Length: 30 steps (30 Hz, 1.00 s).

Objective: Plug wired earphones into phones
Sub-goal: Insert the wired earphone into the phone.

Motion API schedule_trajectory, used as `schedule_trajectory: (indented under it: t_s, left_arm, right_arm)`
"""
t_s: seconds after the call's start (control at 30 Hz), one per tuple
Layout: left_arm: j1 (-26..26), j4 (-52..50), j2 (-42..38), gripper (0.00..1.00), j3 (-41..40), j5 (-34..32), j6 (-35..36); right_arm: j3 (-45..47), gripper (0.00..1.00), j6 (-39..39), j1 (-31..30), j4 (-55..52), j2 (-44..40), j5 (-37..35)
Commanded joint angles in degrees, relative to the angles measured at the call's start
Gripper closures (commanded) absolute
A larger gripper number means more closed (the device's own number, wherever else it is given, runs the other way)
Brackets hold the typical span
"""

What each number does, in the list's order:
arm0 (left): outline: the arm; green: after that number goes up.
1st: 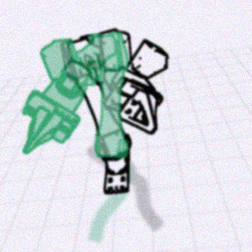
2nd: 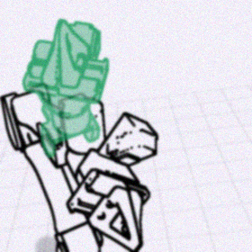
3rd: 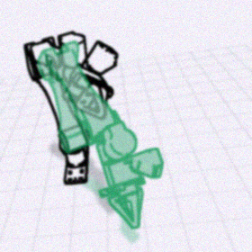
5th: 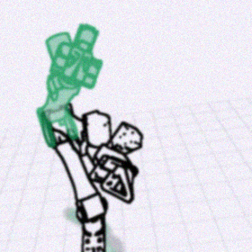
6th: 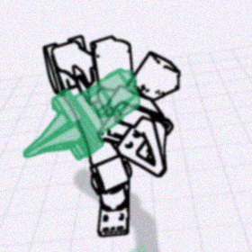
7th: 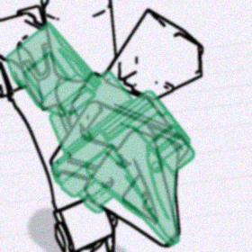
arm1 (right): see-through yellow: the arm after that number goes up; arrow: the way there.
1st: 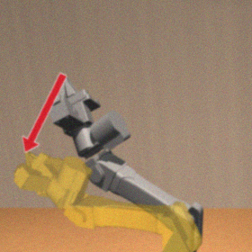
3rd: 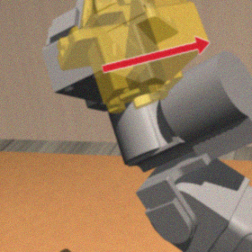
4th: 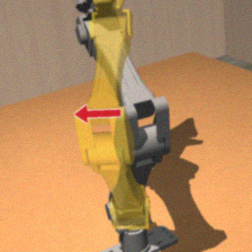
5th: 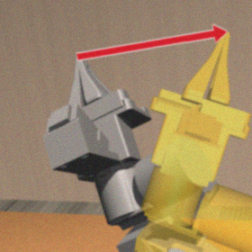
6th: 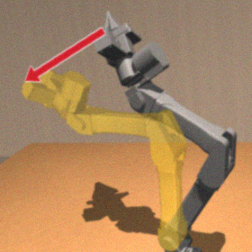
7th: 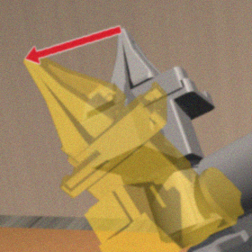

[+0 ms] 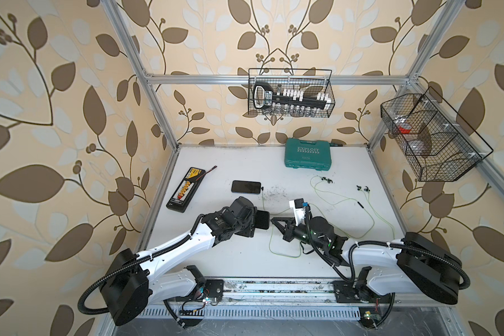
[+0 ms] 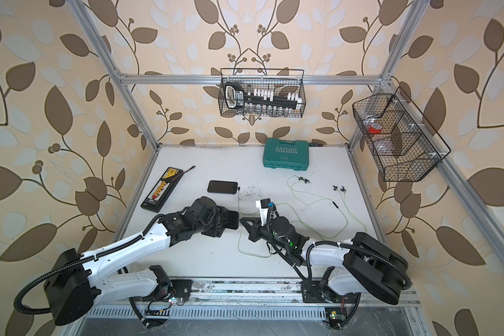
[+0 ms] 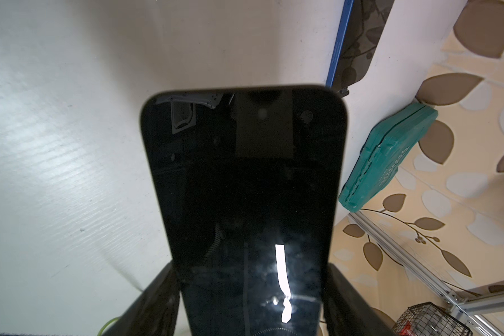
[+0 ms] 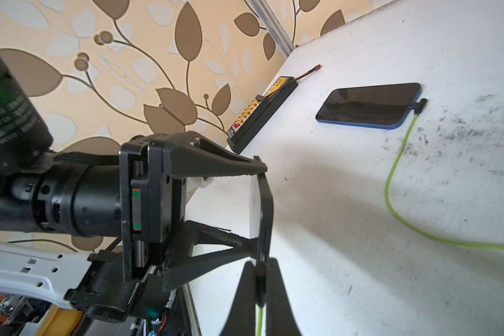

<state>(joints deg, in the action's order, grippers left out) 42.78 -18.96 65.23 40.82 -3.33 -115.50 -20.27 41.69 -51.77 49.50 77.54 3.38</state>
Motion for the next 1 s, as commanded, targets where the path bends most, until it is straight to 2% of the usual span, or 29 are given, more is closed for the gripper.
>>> schedule_trajectory:
  t_s: [0.0, 0.97]
  left_arm:
    - [1.16, 4.15, -0.94, 0.36, 2.08, 1.66, -0.33]
    - [1.16, 6.92, 0.03, 0.36, 3.18, 2.92, -1.06]
  right_arm:
    - [-1.92, 1.00, -0.74, -0.87, 0.10, 1.28, 0.31]
    - [-2.58, 1.00, -0.65, -2.15, 0.51, 2.85, -0.39]
